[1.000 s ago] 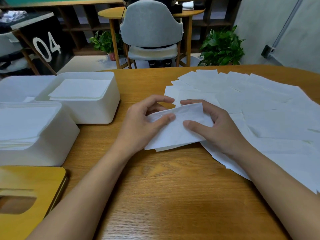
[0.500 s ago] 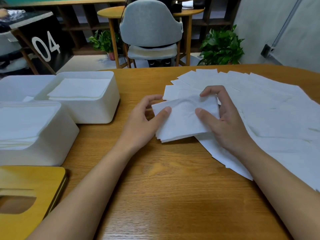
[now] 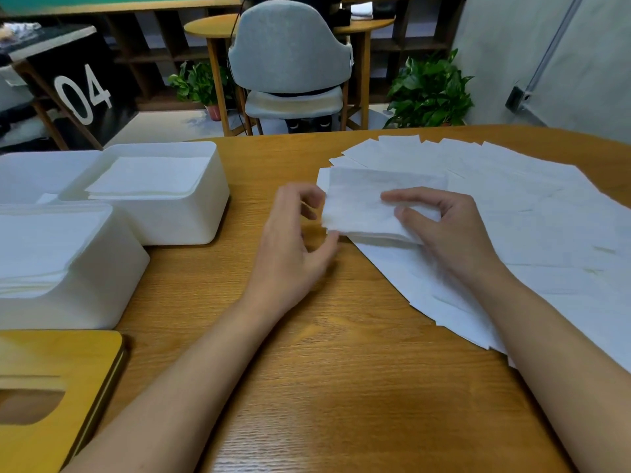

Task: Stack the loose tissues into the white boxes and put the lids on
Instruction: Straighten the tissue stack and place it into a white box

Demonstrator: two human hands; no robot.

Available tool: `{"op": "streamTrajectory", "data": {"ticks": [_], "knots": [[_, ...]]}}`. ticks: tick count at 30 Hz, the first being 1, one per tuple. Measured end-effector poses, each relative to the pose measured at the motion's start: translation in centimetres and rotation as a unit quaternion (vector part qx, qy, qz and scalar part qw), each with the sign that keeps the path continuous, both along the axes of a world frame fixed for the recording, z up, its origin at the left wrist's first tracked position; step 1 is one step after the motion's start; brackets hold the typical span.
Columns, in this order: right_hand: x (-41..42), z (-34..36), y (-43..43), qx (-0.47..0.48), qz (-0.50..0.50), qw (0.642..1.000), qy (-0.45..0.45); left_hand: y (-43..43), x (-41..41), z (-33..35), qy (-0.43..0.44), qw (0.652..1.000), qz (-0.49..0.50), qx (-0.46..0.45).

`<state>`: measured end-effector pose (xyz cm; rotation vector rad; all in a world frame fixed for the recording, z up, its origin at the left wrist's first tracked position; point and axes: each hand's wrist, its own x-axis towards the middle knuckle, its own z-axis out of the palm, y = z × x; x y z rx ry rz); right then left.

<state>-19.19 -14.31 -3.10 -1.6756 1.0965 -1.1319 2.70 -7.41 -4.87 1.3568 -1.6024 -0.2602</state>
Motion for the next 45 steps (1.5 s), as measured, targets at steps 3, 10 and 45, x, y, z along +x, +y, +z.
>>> {"op": "streamTrajectory", "data": {"ticks": [3,10,45], "knots": [[0.1,-0.2,-0.2,0.009,-0.03,0.999,-0.004,-0.3,-0.2,-0.6,-0.11,0.987,-0.116,-0.005],[0.4,-0.1,0.0,0.013,-0.037,0.999,-0.002,-1.4,-1.2,-1.5,-0.2,0.96,-0.197,0.011],[1.1,0.2,1.6,-0.02,0.154,0.983,0.099,-0.5,2.0,1.5,0.071,0.992,-0.035,0.094]]}}
